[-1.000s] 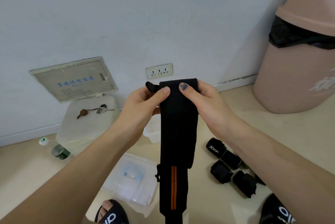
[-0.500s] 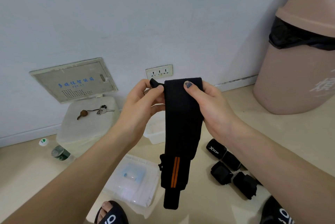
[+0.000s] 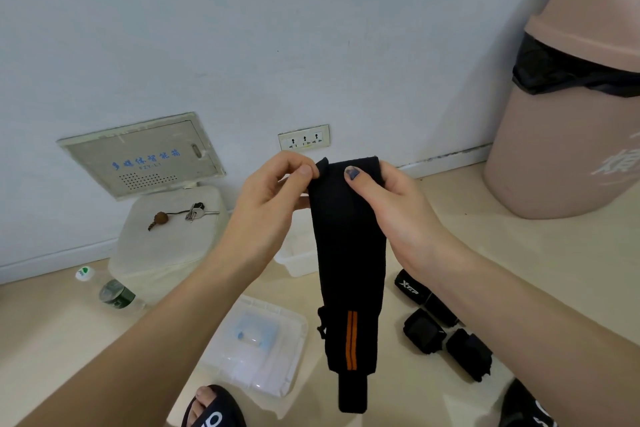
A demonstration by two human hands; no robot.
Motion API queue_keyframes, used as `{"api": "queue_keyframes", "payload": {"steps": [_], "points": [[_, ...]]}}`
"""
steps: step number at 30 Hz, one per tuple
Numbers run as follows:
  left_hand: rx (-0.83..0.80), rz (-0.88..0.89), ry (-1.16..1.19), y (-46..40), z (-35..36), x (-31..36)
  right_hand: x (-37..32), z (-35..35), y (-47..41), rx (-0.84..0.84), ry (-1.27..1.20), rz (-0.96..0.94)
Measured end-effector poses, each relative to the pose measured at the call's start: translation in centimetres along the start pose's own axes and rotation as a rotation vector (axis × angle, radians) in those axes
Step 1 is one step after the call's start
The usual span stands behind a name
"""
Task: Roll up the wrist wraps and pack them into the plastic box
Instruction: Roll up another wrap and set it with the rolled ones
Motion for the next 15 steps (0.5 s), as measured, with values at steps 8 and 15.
{"api": "queue_keyframes", "payload": {"steps": [8,15], "points": [[0.041,-0.101,0.117,-0.3,0.1,-1.2,0.1,0.3,0.2,-0.032,-0.045,0.017],[-0.167,-0.125,0.016,-0.3,0.5,-1.7,0.5,0.4,0.2,-0.052,-0.03,0.014]]}}
Point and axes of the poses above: each hand's wrist, its own y-axis away from the middle knuckle, its own z-axis out of the palm, x = y × z, the point moved 6 cm from there along -y, towards the middle knuckle, and after that the axes turned 7 degrees about -y, right-handed, at the moved point
